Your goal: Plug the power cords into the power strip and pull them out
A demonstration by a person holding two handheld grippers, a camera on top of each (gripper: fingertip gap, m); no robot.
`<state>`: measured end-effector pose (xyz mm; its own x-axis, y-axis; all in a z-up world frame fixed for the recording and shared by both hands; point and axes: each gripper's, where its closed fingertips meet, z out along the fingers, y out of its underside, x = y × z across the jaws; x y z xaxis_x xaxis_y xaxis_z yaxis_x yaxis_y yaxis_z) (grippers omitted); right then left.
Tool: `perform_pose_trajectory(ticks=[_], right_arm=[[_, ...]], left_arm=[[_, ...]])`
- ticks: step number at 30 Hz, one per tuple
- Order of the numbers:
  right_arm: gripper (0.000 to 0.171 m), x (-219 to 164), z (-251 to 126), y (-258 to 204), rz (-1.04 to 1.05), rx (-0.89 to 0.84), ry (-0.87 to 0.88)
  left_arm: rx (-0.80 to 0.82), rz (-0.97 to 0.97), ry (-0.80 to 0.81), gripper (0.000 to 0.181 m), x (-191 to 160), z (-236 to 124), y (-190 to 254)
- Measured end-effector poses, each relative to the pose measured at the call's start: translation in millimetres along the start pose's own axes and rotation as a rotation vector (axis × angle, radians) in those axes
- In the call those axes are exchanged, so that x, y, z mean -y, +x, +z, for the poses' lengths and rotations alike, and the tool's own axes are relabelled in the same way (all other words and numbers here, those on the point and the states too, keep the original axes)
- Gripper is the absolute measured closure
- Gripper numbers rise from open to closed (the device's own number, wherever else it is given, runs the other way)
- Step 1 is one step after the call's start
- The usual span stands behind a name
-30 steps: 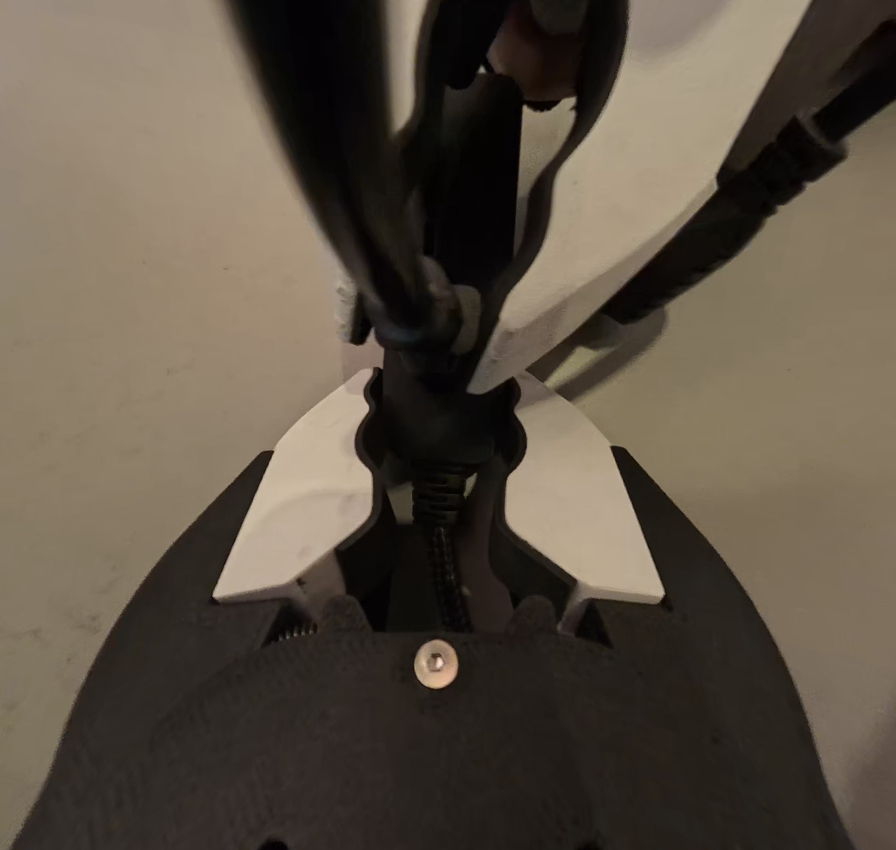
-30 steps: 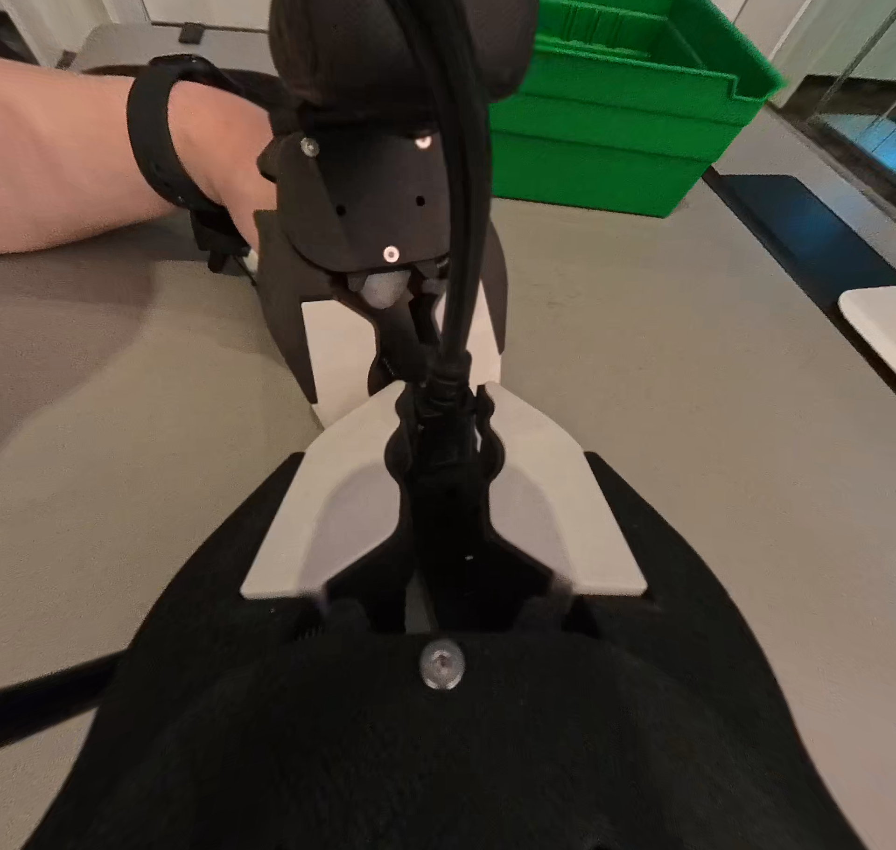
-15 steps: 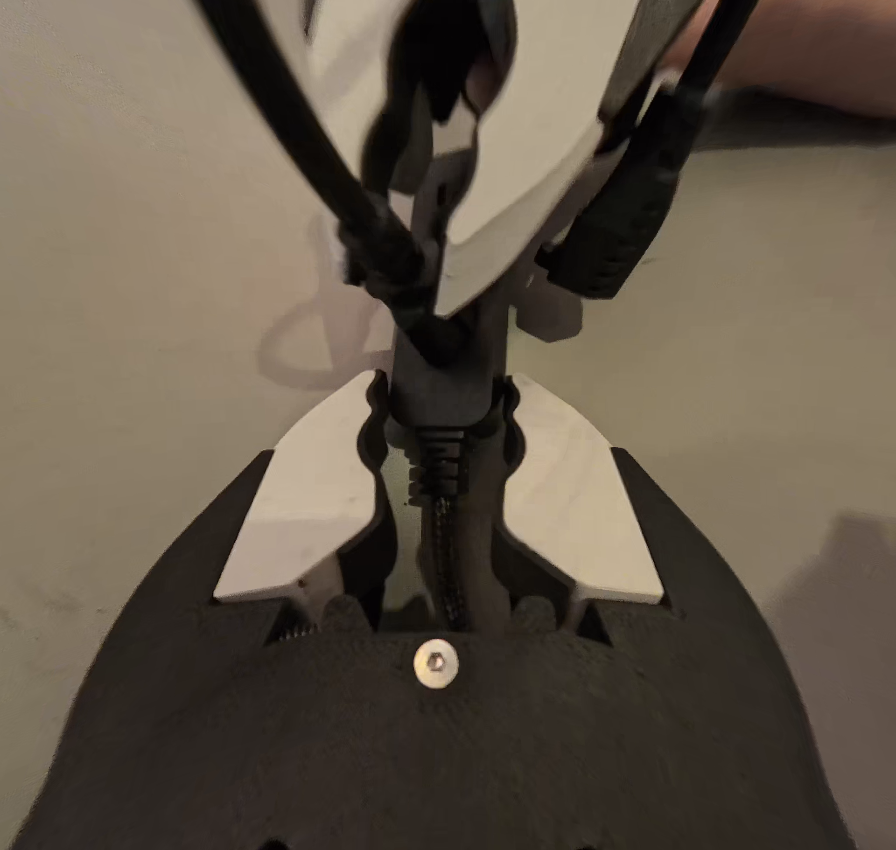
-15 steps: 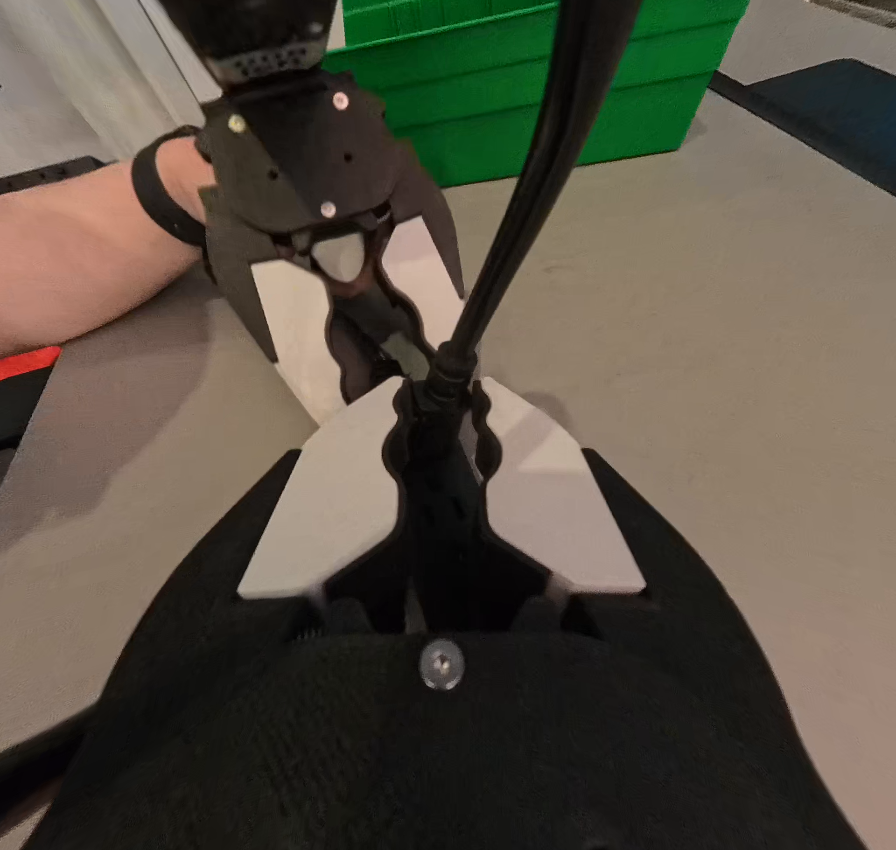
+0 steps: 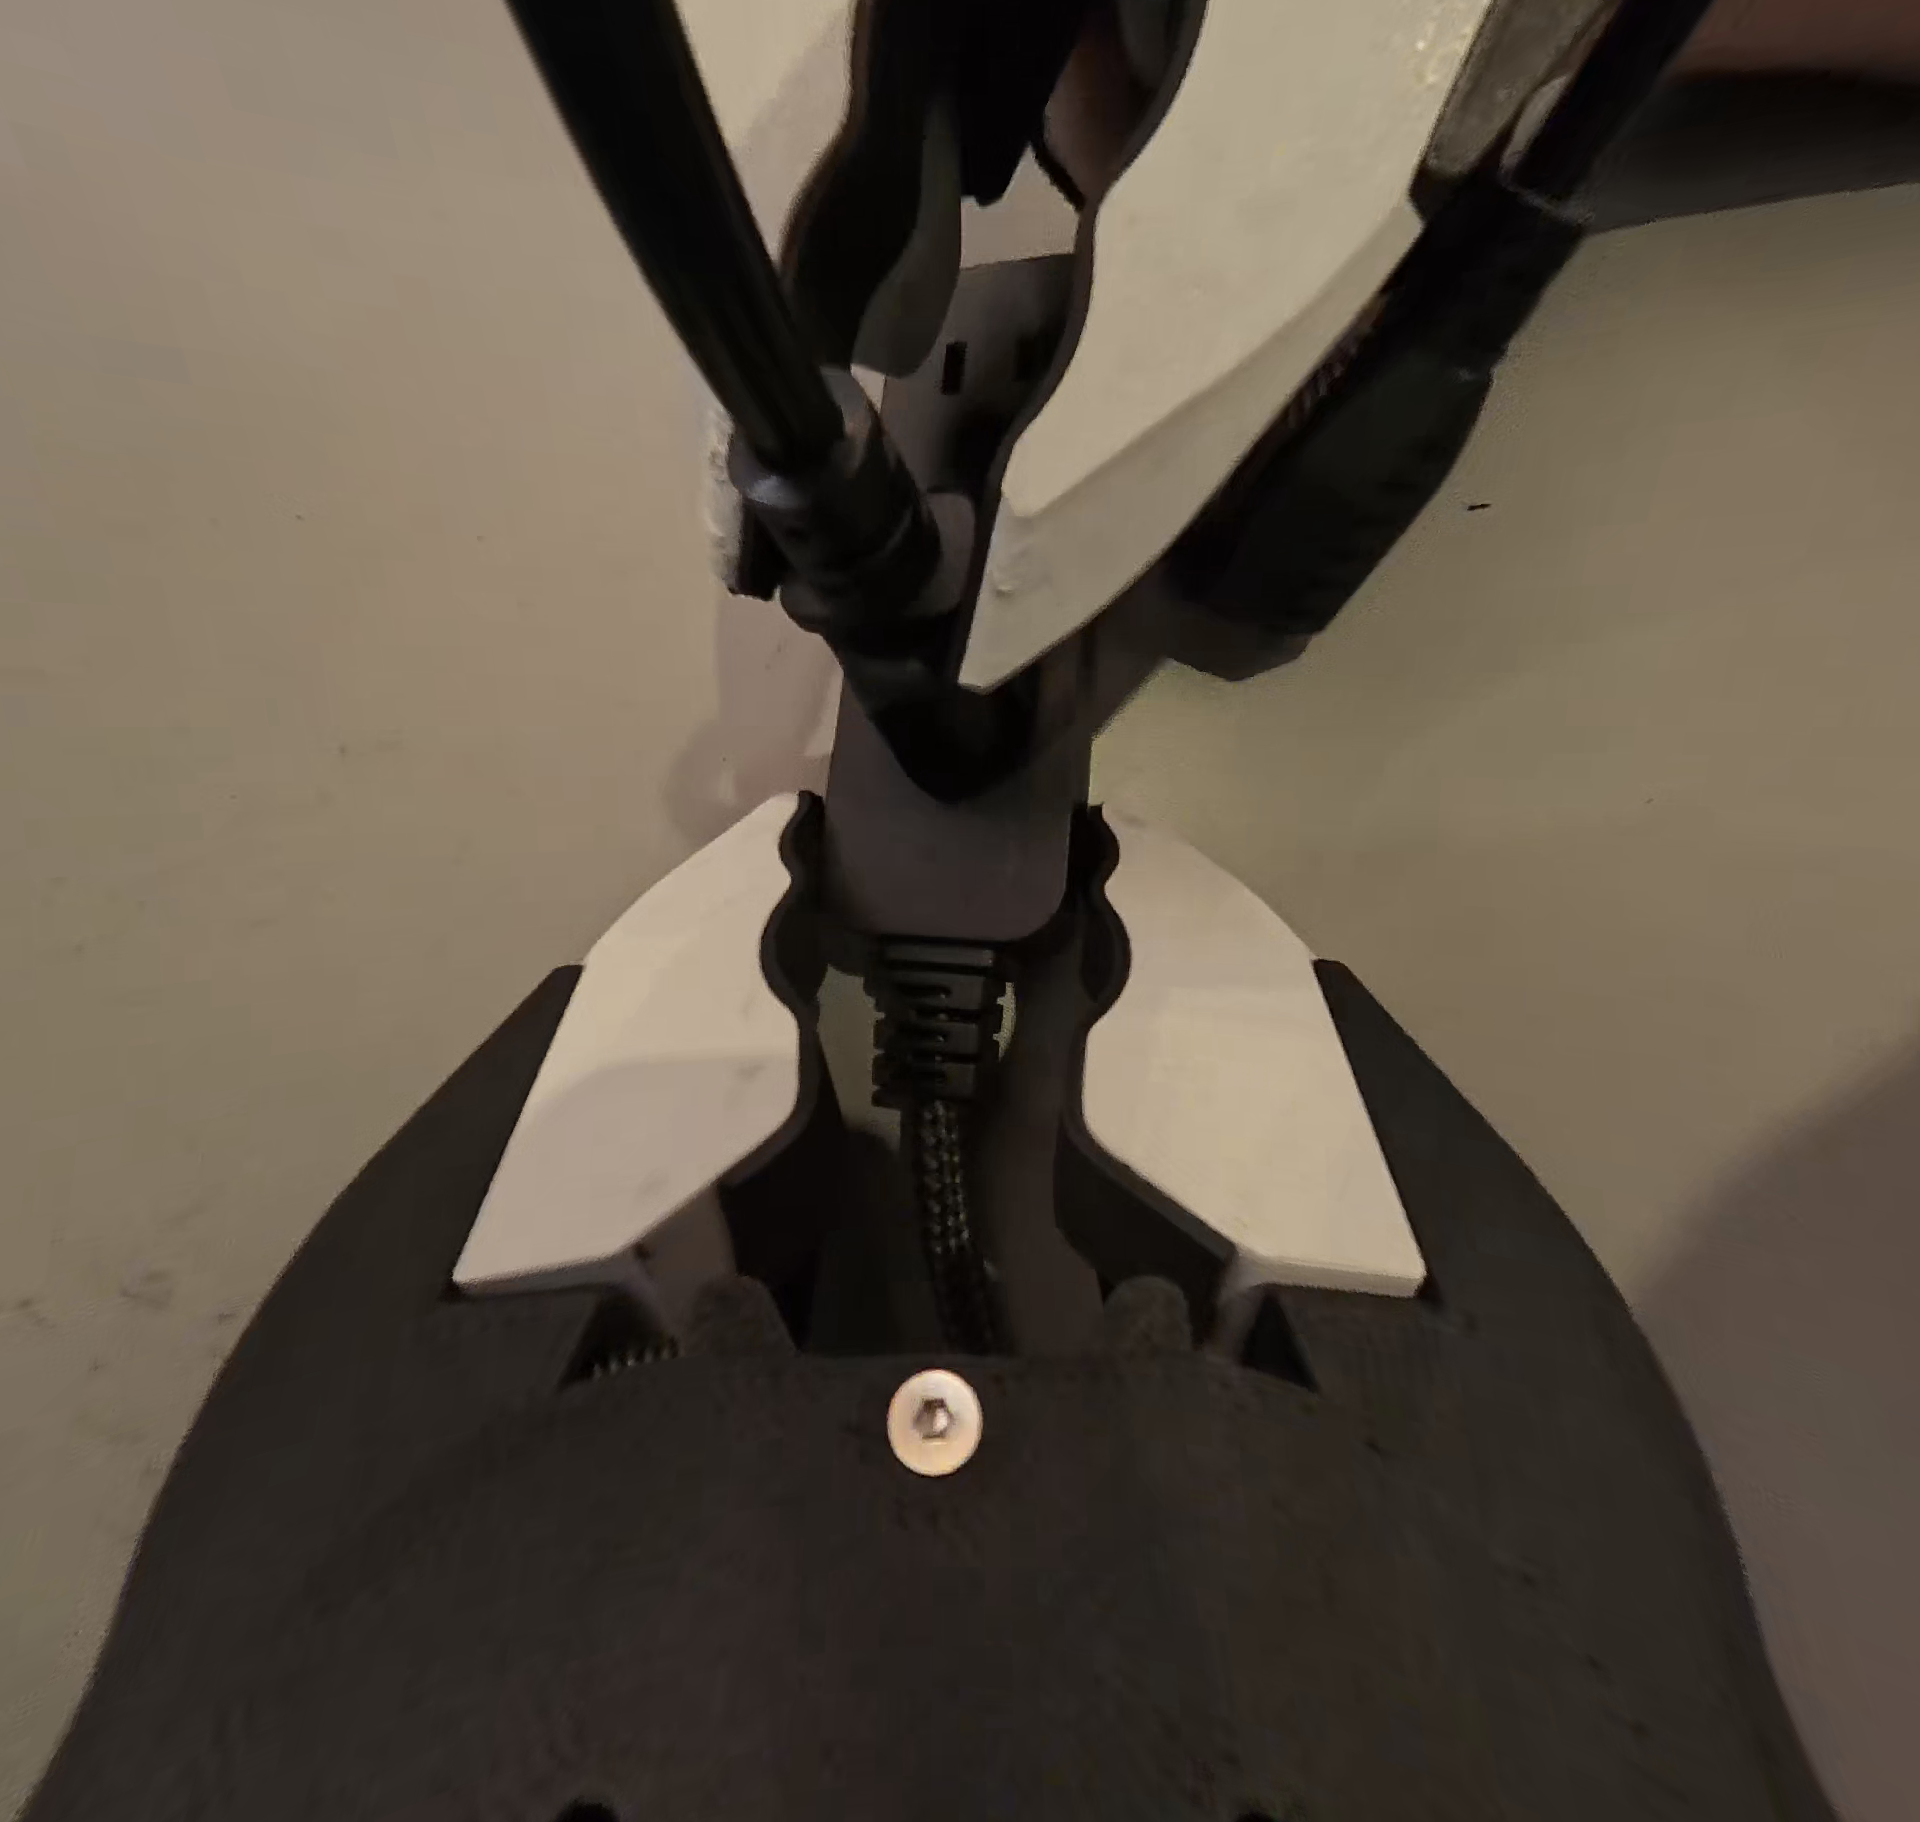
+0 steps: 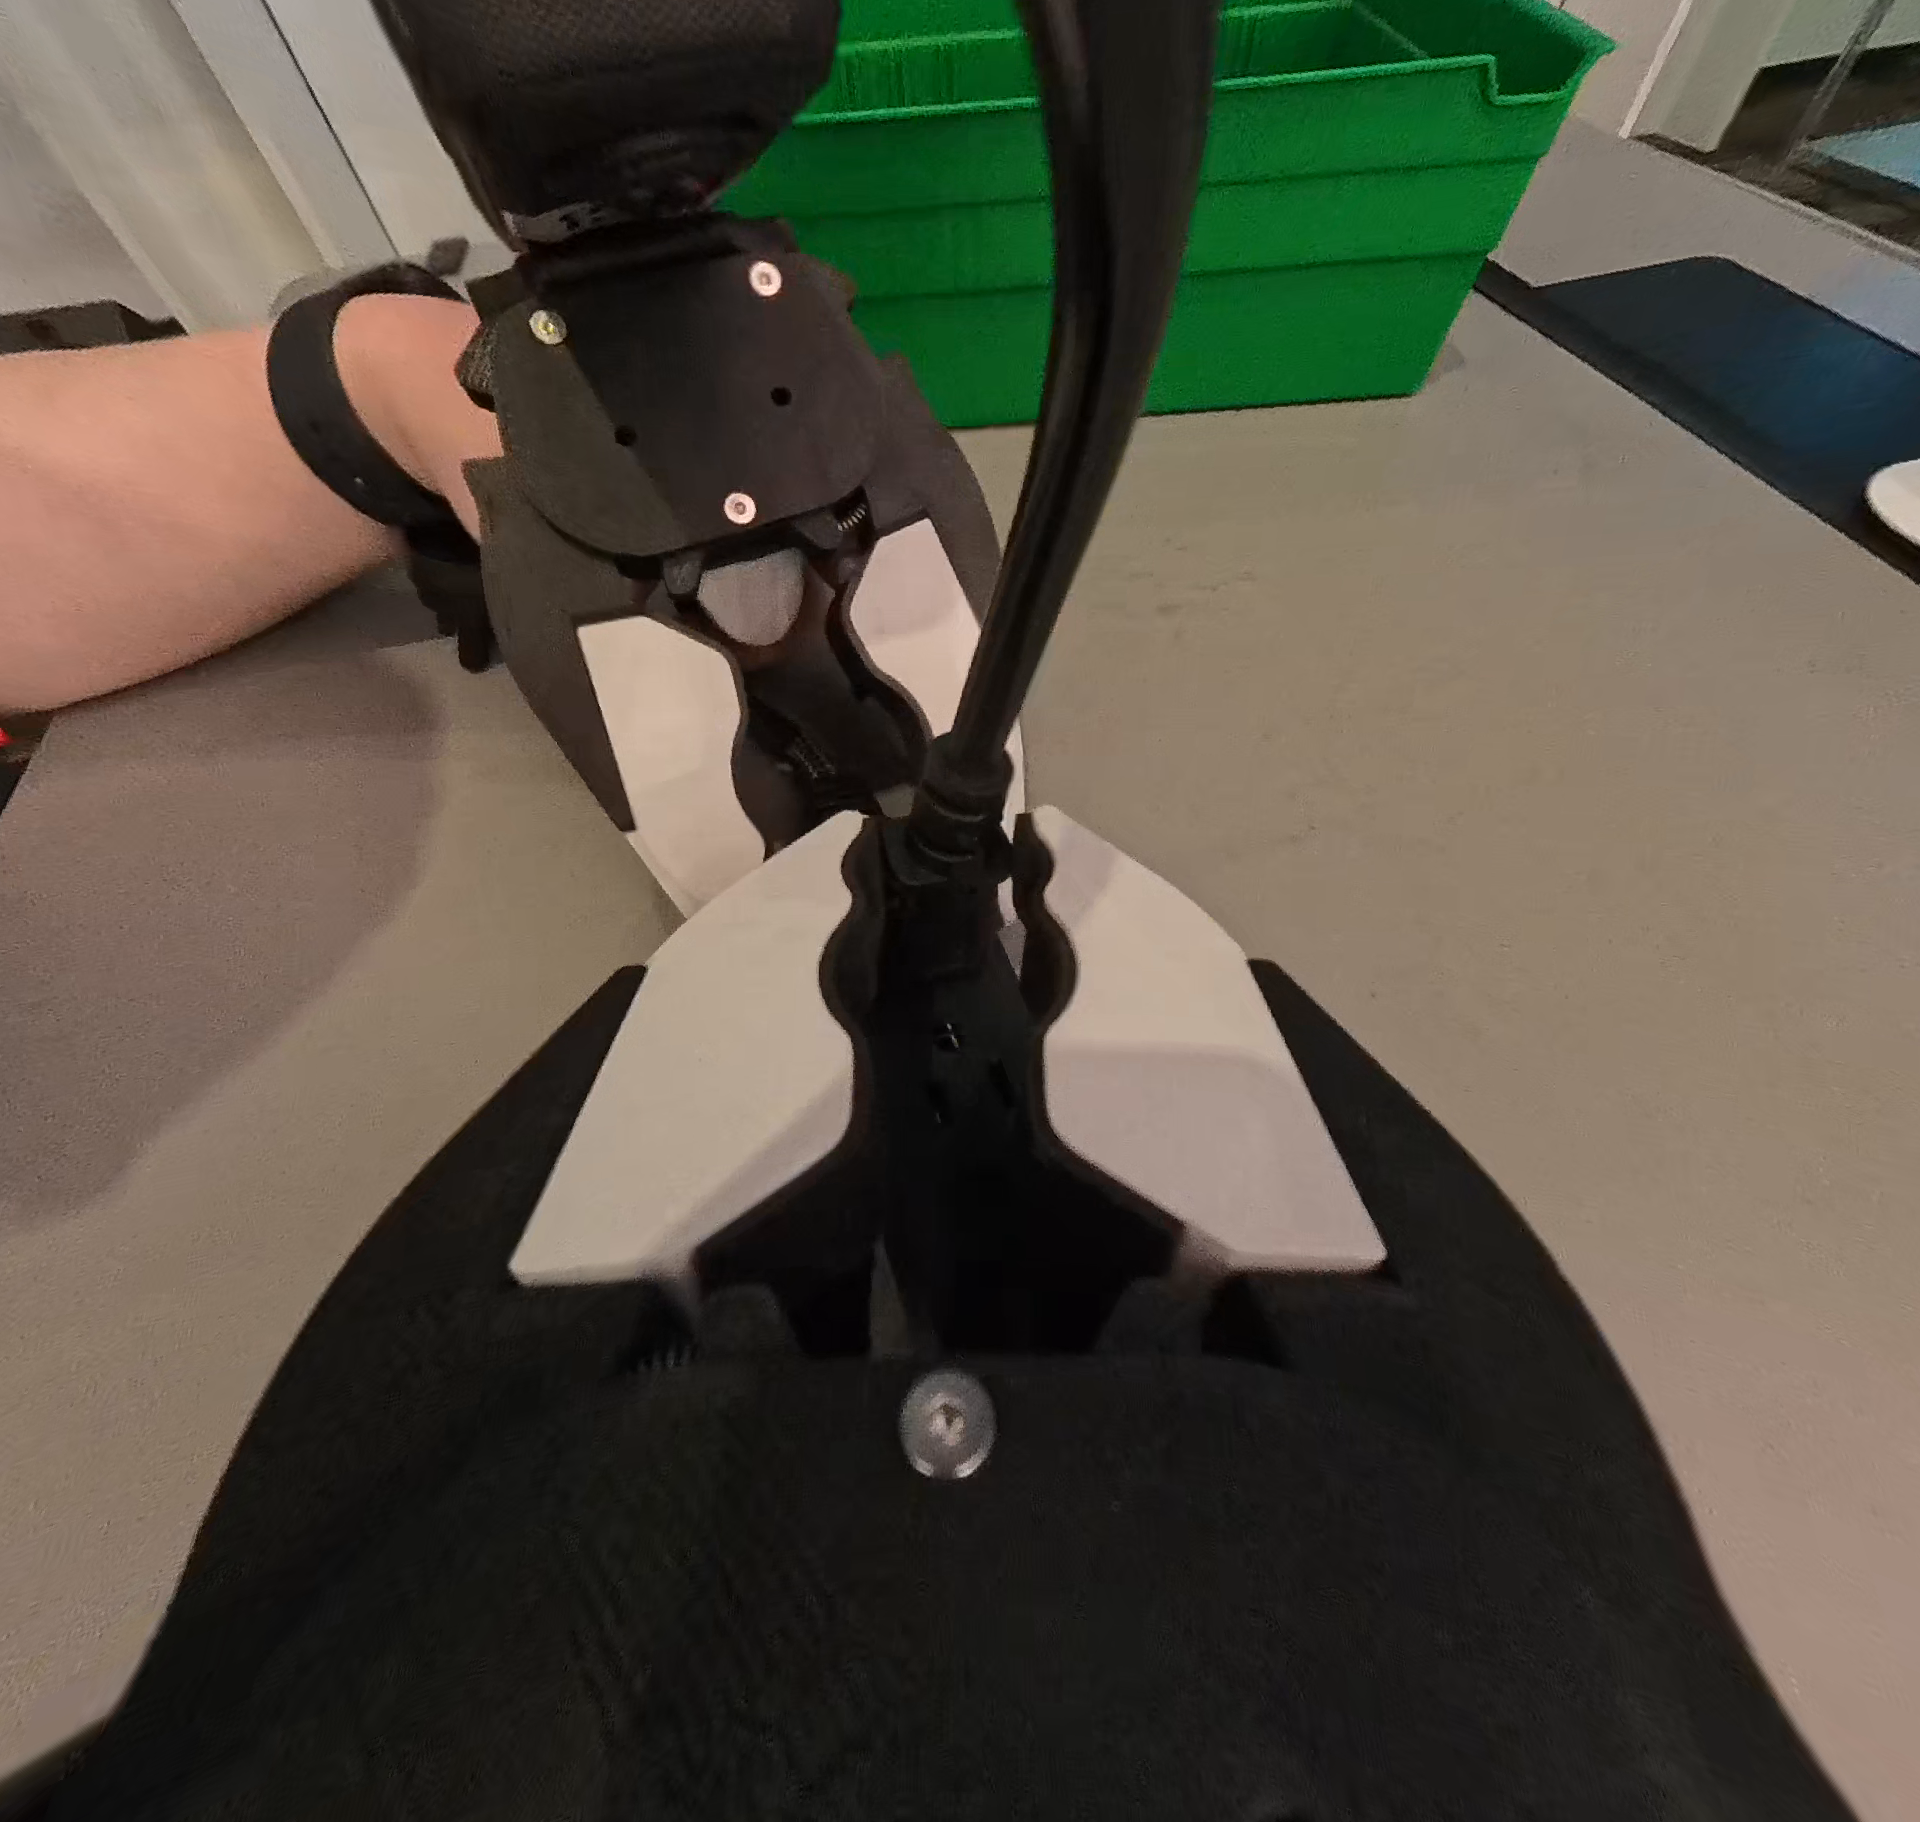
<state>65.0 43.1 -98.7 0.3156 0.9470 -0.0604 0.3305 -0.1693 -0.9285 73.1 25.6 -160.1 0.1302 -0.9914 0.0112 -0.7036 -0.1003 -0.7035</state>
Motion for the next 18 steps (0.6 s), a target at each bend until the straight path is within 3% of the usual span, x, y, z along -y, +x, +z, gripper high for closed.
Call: perform_pose_trajectory(ticks=[10, 12, 15, 18], right_arm=[[0.146, 1.3, 1.4, 0.1, 0.004, -0.007, 0.034], [0.147, 1.4, 1.9, 0.2, -0.011, -0.022, 0.030], [0.147, 1.4, 2.7, -0.9, -0.033, -0.039, 0.013], [0.147, 0.8, 2.8, -2.8, -0.052, -0.041, -0.011]], left_arm=[[-0.105, -0.096, 0.040, 0.123, 5.7, -11.2, 6.7], [-0.104, -0.105, 0.080, 0.129, 11.6, -17.5, 4.9], [-0.080, -0.121, 0.110, 0.155, 16.1, -27.5, -0.5], [-0.072, -0.074, 0.102, 0.158, 15.1, -25.8, 3.6]])
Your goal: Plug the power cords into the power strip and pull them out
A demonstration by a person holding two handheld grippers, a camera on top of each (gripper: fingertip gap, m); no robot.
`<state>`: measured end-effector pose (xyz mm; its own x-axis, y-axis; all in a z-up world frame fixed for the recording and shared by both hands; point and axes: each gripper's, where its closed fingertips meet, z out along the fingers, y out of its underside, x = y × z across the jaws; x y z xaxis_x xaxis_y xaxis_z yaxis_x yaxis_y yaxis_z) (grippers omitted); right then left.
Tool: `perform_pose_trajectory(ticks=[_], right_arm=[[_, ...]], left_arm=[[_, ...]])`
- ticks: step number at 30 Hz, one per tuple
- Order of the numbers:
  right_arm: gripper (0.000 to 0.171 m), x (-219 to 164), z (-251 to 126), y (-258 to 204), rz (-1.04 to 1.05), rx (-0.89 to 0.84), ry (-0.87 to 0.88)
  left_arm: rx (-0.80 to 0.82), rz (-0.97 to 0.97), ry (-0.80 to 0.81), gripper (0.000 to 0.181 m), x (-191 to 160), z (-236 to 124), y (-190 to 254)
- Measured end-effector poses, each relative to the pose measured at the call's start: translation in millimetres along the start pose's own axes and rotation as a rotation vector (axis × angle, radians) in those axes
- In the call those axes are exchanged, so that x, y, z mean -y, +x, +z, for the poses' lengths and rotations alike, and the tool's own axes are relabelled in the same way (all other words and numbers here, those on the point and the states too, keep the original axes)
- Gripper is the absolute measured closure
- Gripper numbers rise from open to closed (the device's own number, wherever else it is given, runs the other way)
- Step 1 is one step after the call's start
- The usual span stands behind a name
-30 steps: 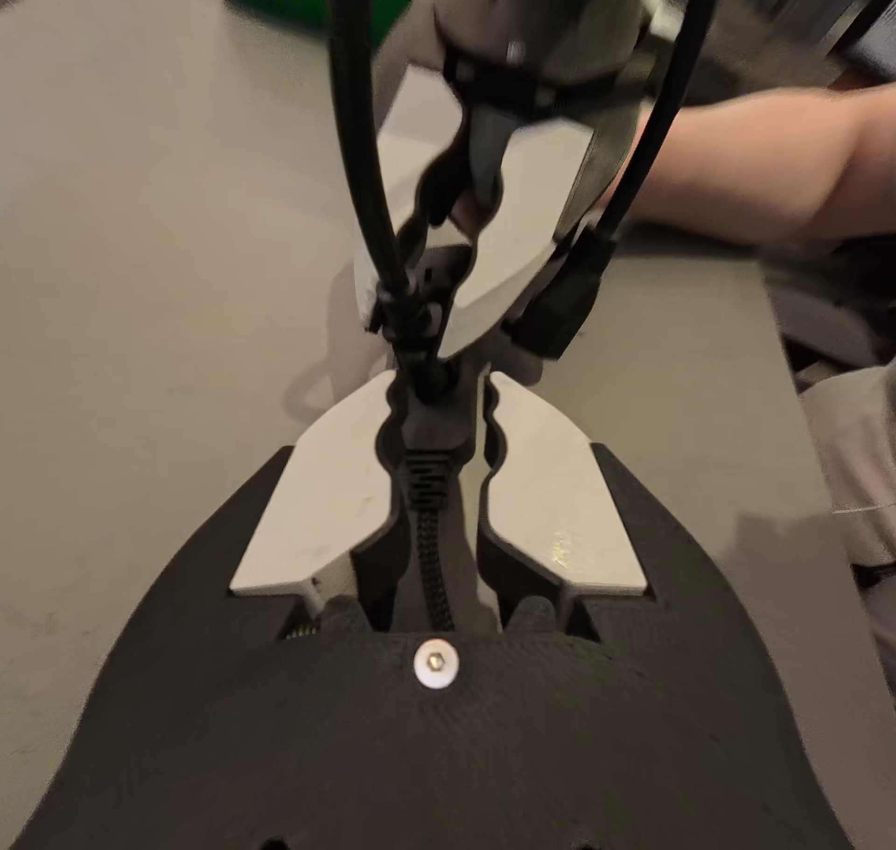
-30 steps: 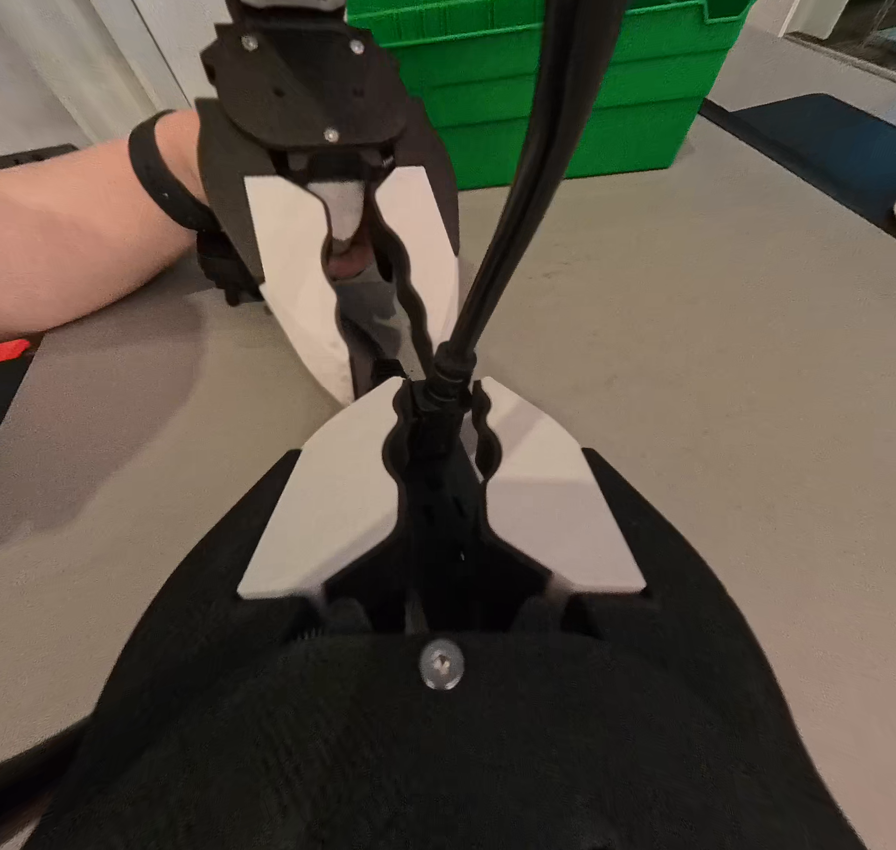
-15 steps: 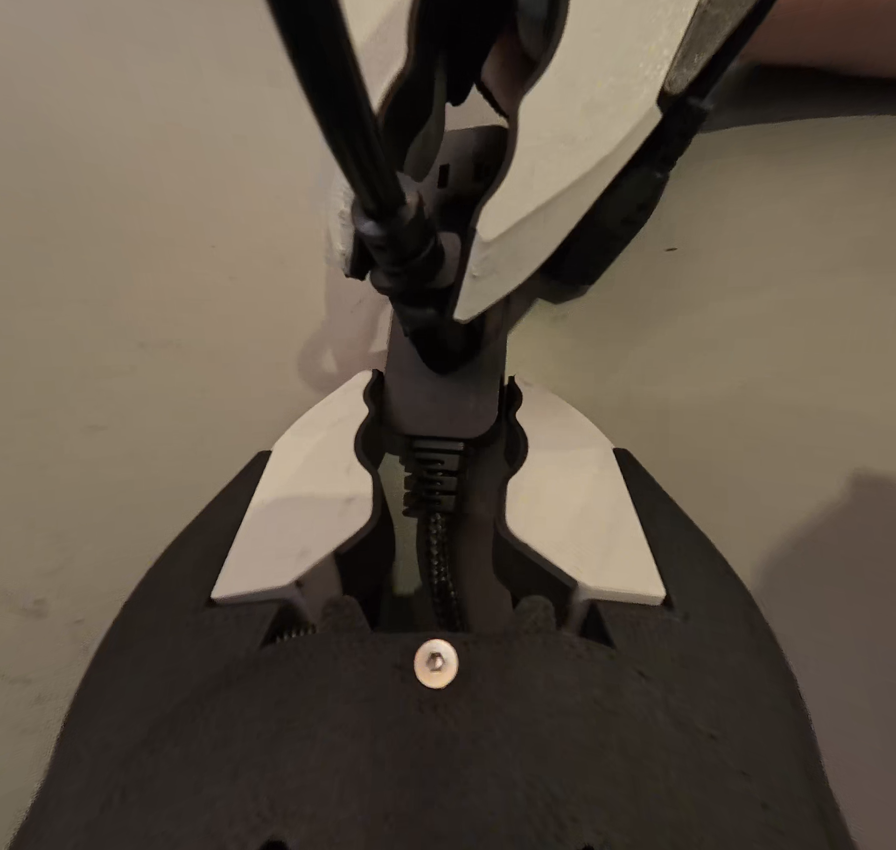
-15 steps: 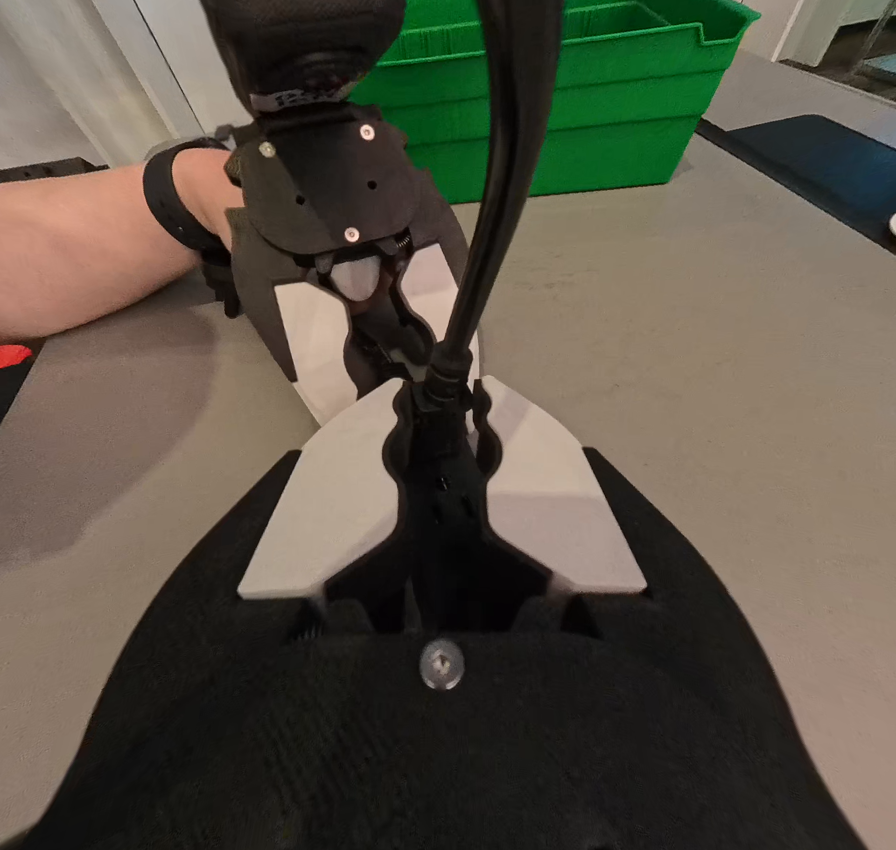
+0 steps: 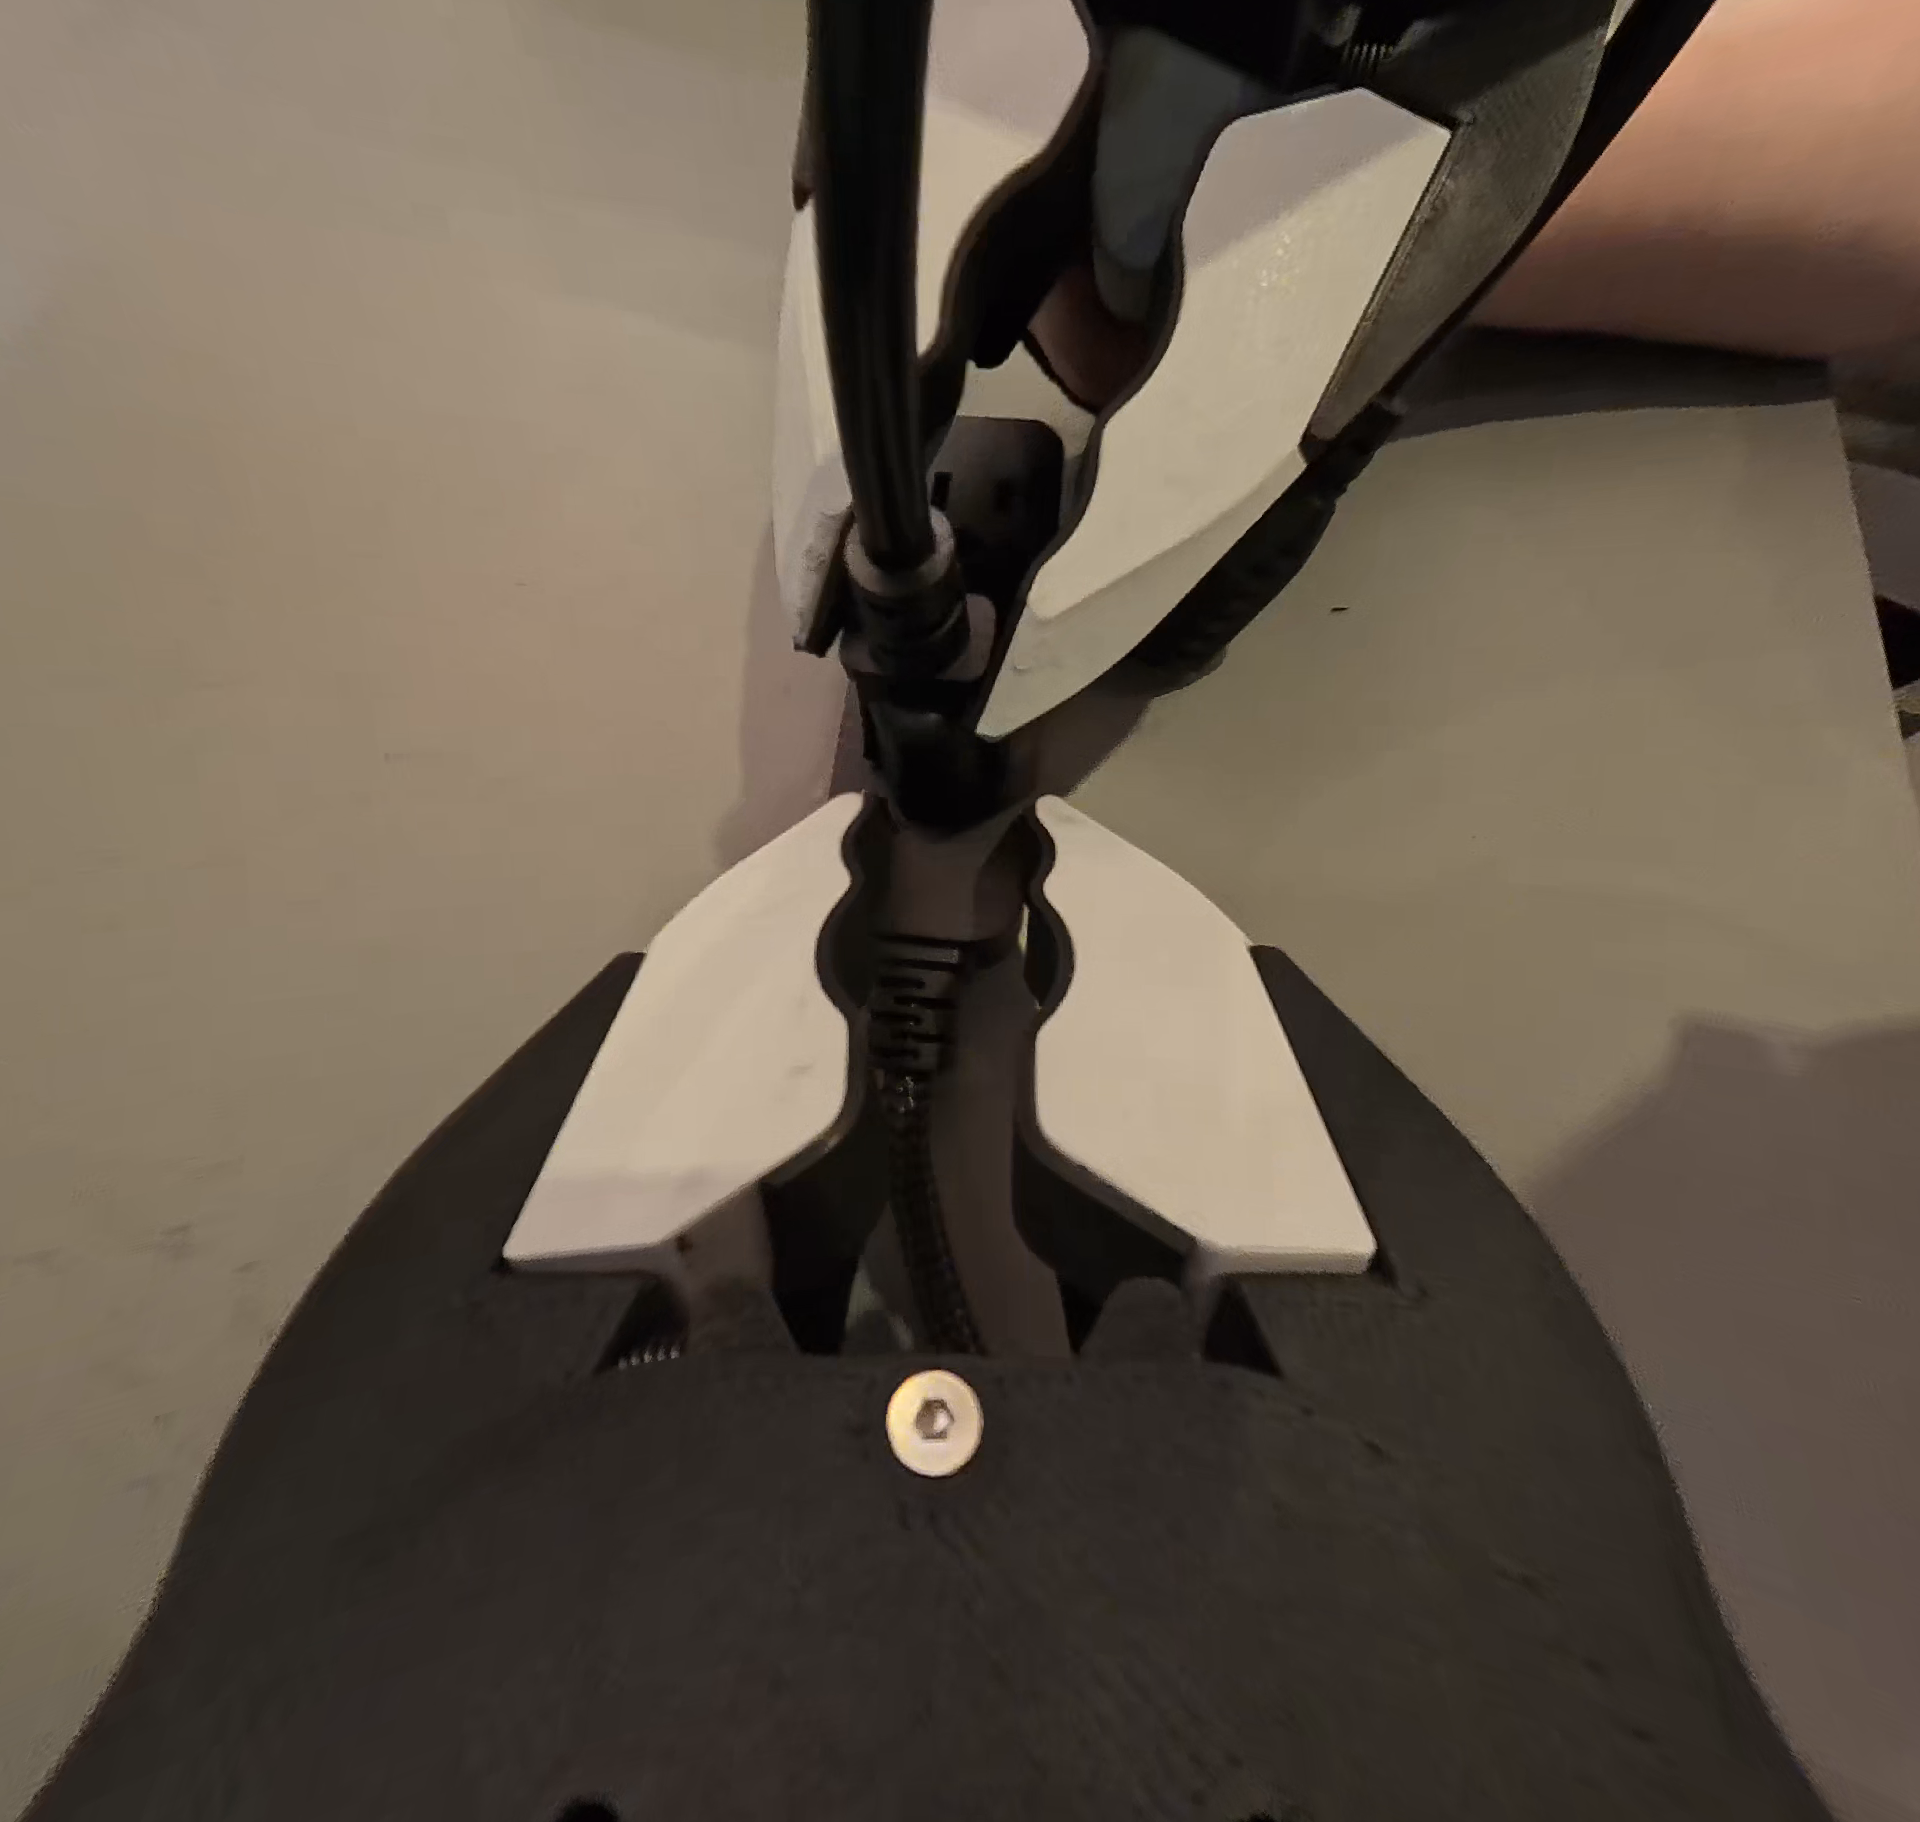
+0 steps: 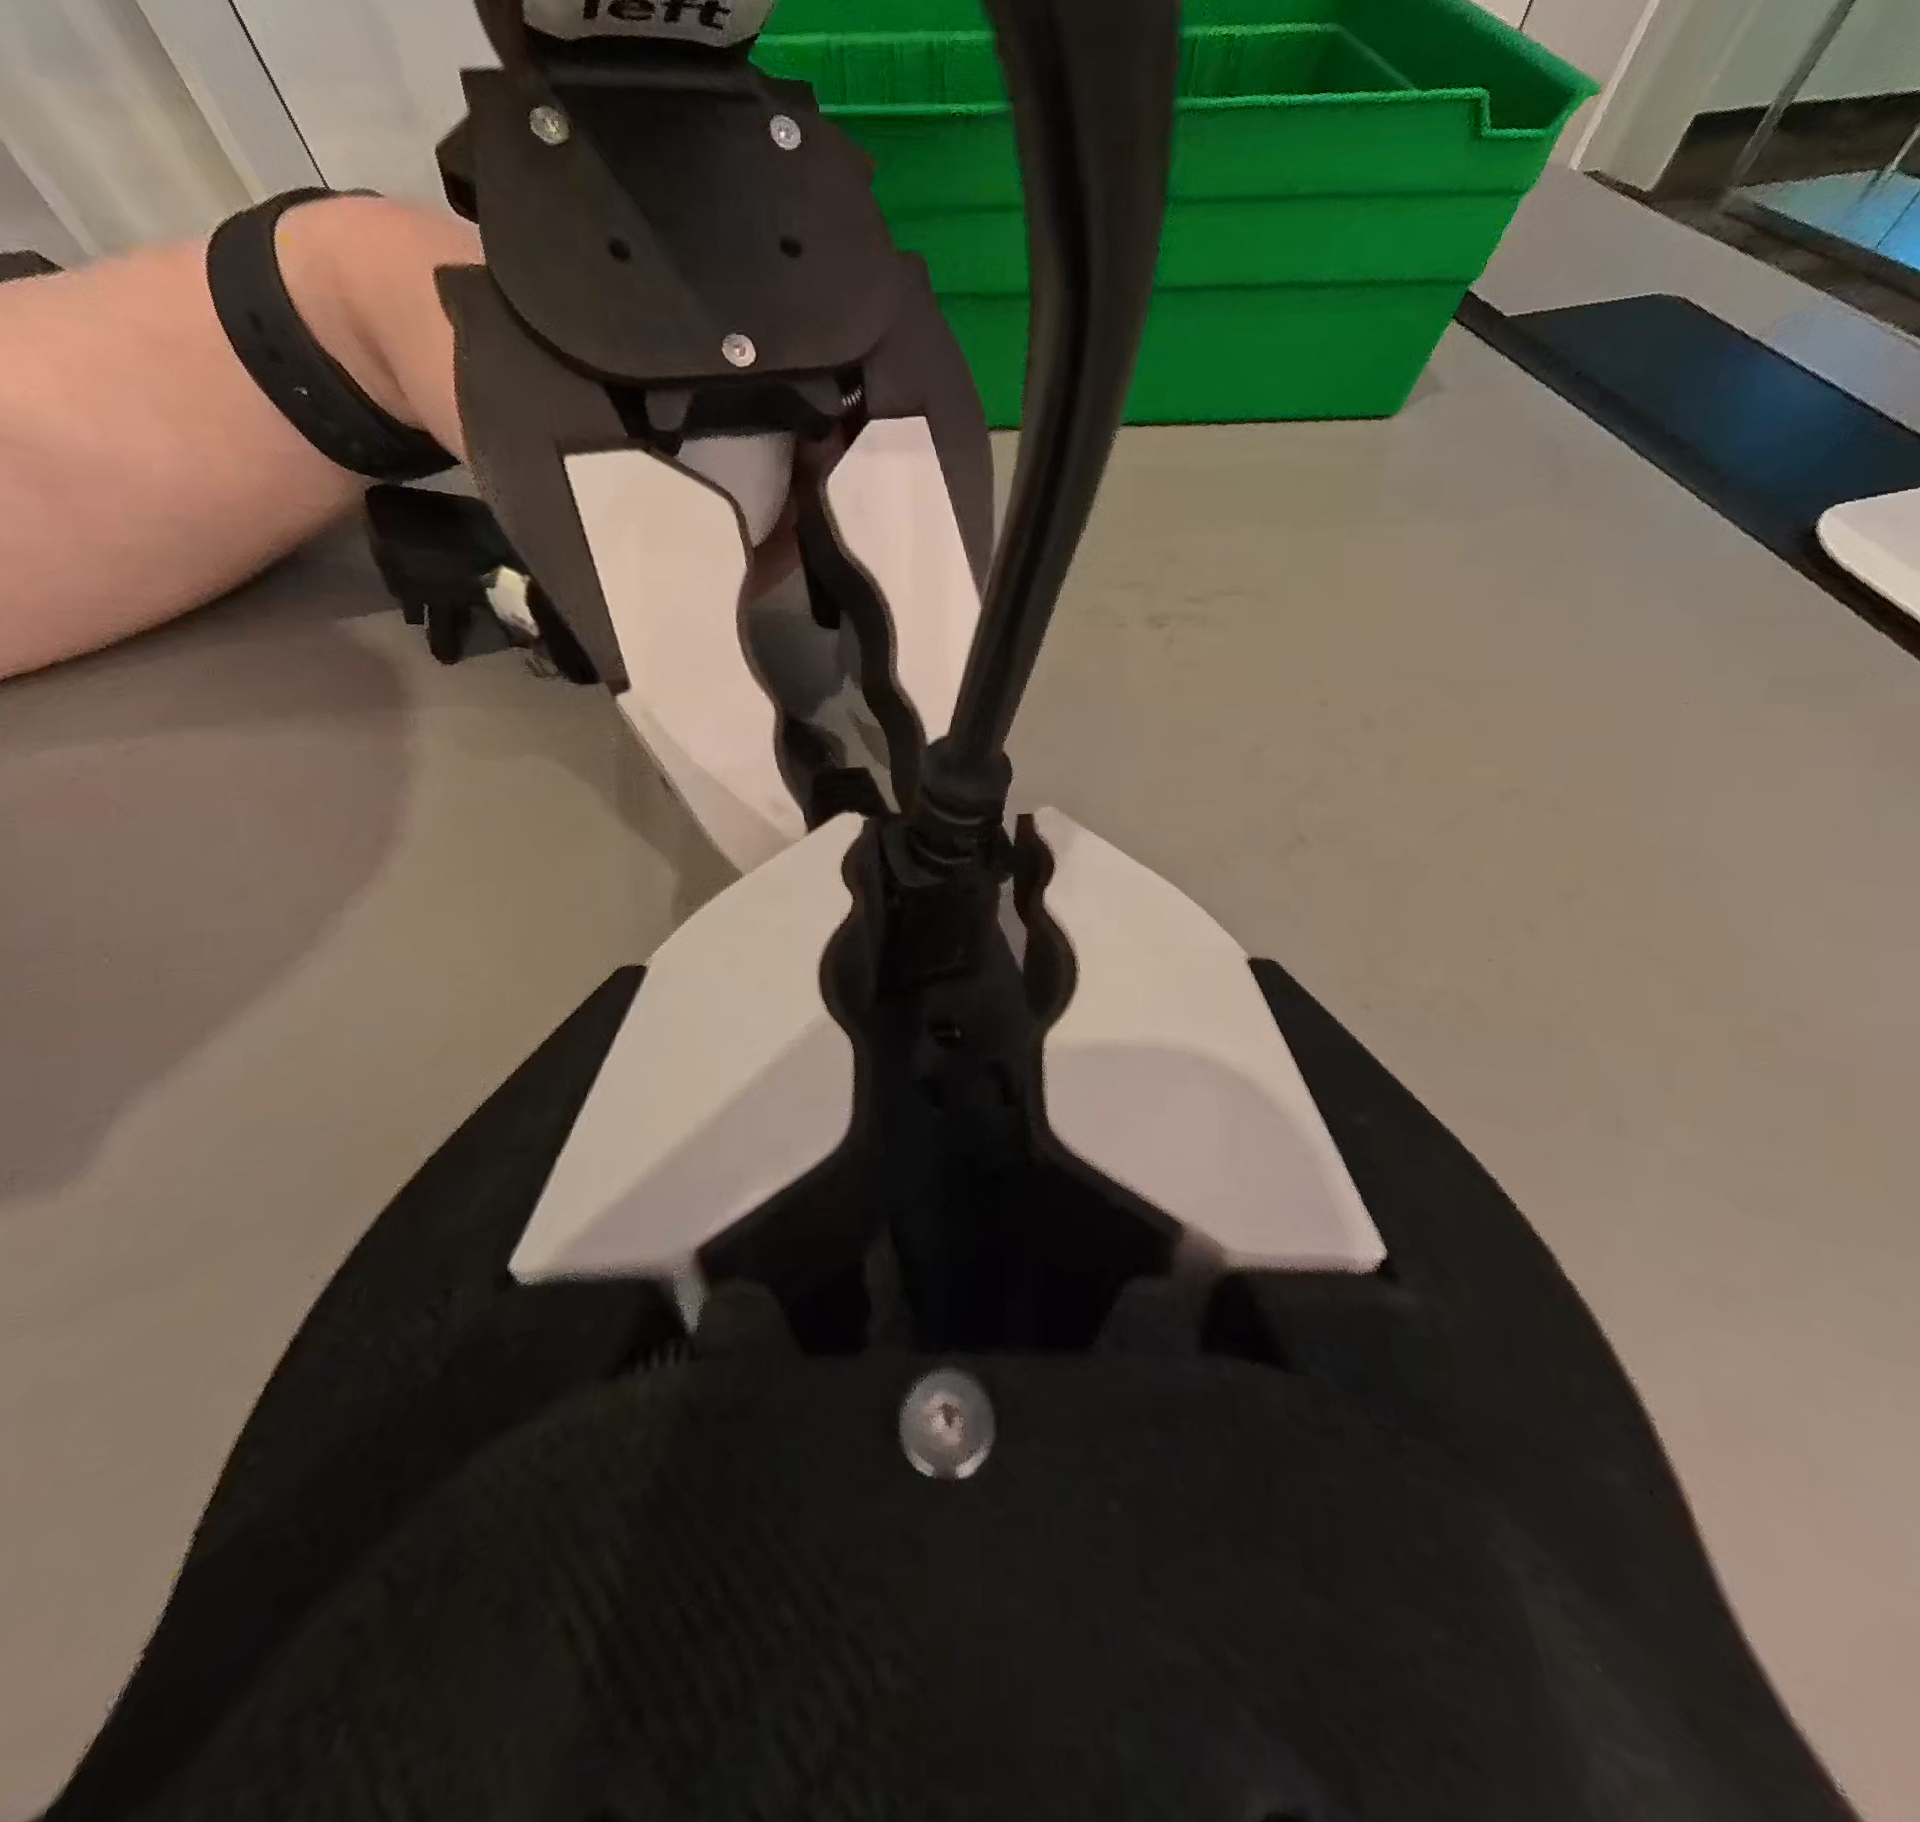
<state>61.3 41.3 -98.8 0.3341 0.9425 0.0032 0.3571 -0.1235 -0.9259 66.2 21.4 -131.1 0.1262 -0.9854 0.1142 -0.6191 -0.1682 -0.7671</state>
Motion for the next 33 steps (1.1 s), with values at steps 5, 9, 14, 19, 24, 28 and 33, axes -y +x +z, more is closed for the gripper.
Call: perform_pose_trajectory(ticks=[5, 9, 14, 19, 24, 28, 33], right_arm=[[0.147, -2.3, -2.0, -0.6, -0.047, -0.020, -0.055], [0.149, -1.1, -1.9, -0.8, 0.009, -0.017, -0.062], [0.149, 0.2, -0.9, 5.2, 0.035, -0.058, -0.067], [0.151, 0.0, -5.0, -0.3, -0.142, -0.065, -0.076], [0.153, 2.4, 1.3, 9.5, -0.072, -0.048, -0.092], [0.151, -0.1, -2.2, 11.3, 0.065, 0.010, -0.032], [0.151, -2.4, -6.3, 11.3, 0.114, 0.014, -0.002]], left_arm=[[0.042, 0.059, 0.010, 0.160, 0.0, 3.8, -1.5], [0.063, 0.054, 0.023, 0.159, -0.1, 4.4, -1.7], [0.123, 0.067, 0.007, 0.158, 0.7, 5.4, -7.7], [0.115, 0.063, 0.005, 0.158, 2.1, 8.5, -3.7], [0.157, 0.025, 0.008, 0.158, 1.8, 6.6, -13.6], [0.161, 0.011, 0.024, 0.158, 2.1, 7.4, -13.6], [0.149, 0.022, 0.026, 0.161, 1.6, 7.7, -12.2]])
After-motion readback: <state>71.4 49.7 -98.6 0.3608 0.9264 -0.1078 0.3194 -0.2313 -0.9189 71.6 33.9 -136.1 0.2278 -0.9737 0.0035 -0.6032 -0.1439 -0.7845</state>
